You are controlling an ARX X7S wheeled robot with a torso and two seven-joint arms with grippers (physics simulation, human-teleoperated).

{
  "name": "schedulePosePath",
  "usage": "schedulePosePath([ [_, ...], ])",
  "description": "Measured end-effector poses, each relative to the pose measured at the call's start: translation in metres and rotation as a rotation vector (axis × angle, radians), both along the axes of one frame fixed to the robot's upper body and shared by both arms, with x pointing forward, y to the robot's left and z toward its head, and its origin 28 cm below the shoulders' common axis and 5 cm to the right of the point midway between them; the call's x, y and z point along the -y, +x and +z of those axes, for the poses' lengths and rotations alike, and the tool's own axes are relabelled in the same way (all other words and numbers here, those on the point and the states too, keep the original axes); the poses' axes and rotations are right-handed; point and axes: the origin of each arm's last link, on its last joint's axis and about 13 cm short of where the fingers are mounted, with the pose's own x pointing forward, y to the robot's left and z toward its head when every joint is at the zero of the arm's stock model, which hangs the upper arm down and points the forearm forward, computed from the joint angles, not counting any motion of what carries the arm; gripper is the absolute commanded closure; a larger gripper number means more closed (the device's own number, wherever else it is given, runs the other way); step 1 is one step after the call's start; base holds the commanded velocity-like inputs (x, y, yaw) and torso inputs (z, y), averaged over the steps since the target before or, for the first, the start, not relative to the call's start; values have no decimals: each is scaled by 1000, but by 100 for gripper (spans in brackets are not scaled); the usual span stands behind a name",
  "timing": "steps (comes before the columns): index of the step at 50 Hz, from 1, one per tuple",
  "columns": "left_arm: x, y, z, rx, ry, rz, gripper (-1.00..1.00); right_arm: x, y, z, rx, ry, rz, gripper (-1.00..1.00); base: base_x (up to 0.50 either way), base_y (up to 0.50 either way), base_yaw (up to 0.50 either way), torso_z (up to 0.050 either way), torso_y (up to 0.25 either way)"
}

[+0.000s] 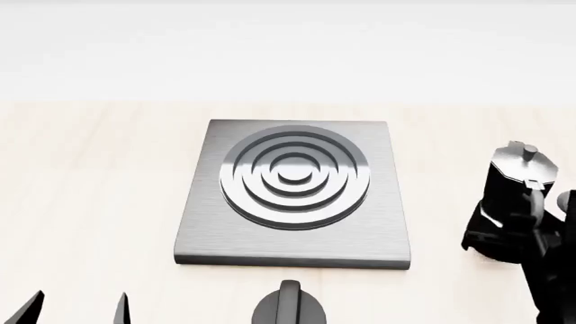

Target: Put the moka pot on the stove.

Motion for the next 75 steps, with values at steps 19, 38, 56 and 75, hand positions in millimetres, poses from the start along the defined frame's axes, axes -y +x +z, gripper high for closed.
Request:
schedulePosePath([
  [19, -1, 0, -13, 6, -1, 3, -100, -37, 22, 82, 206, -147, 135, 100, 0, 0, 0, 0, 1],
  [38, -1, -1, -18, 8, -1, 6, -100, -71, 65, 109, 267, -168, 264, 100, 0, 0, 0, 0, 1],
  [56, -2, -2, -19, 7, 0, 7, -100, -106, 82, 119, 277, -138, 379, 100, 0, 0, 0, 0, 1],
  [75, -3, -4, -17, 11, -1, 7, -100, -133, 86, 120, 275, -106, 465, 100, 0, 0, 0, 0, 1],
])
